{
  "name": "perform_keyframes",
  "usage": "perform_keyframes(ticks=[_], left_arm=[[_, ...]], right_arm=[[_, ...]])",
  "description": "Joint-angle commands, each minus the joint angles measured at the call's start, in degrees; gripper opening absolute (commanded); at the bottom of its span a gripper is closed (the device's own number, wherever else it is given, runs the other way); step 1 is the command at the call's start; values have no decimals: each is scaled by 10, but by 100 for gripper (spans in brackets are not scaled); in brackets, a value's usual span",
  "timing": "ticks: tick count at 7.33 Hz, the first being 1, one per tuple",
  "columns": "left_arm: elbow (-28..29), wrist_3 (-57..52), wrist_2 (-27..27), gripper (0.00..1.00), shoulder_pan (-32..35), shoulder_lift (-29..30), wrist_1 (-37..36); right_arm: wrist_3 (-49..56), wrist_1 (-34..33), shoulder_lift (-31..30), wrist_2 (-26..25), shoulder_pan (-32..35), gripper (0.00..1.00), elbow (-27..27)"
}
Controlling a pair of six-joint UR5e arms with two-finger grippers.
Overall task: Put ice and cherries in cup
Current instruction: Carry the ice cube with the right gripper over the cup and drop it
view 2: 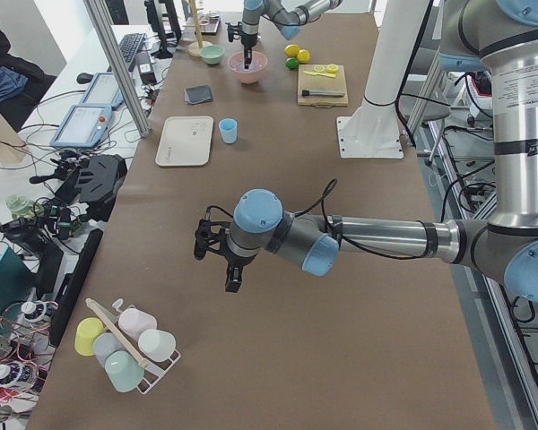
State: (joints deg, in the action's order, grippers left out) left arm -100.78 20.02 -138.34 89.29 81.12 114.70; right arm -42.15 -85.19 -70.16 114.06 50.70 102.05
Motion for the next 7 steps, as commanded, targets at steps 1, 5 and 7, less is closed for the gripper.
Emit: perform_keyframes(ticks=[1, 5, 7], left_arm=[[4, -1, 0, 98, 0, 0, 0], [6, -1, 0, 98, 0, 0, 0], [6, 0, 0, 98, 0, 0, 0]], right_arm=[[-7, -110, 84, 6, -1, 25, 15], [-308, -111, 336, -53, -89, 24, -186], [-470, -41, 422, -103, -123, 24, -333]])
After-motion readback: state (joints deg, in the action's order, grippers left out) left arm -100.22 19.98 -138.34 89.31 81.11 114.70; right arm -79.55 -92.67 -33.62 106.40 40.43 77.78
